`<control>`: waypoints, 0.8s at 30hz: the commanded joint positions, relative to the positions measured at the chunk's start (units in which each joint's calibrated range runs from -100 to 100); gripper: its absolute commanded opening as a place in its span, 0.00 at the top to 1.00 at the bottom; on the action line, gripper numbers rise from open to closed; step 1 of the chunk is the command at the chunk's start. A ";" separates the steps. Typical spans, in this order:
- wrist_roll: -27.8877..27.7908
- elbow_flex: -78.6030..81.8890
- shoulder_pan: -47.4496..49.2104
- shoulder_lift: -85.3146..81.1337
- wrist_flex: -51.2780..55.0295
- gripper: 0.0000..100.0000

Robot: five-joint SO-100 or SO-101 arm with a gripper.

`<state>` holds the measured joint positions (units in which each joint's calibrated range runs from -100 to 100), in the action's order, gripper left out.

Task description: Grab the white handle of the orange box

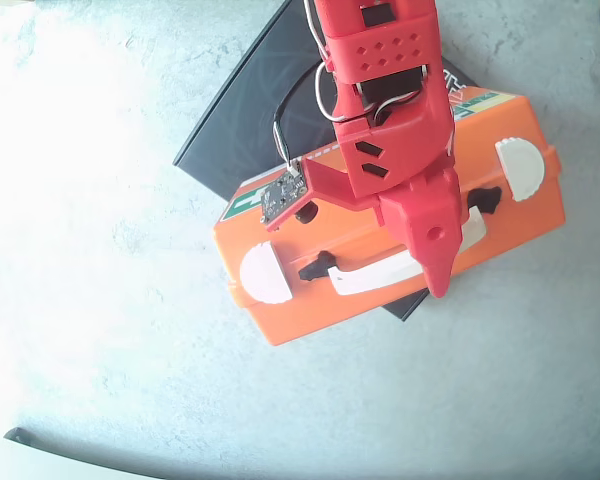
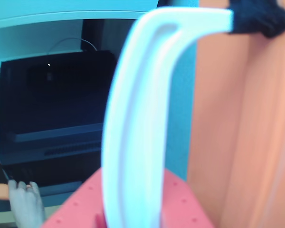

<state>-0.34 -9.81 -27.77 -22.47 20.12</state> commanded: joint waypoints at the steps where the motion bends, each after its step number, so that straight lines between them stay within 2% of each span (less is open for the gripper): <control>1: 4.39 12.25 -0.25 6.48 8.82 0.99; 6: 4.96 24.03 2.23 6.40 19.39 0.98; 9: 4.96 35.55 4.02 6.06 19.14 0.98; 14: 4.96 60.19 6.26 5.98 9.07 0.98; 15: 4.96 70.64 6.34 5.98 3.23 0.98; 20: 4.96 95.19 3.40 5.72 -17.41 0.98; 24: 4.65 99.80 4.17 -1.53 -18.00 0.98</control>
<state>4.31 63.28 -22.64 -23.80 2.12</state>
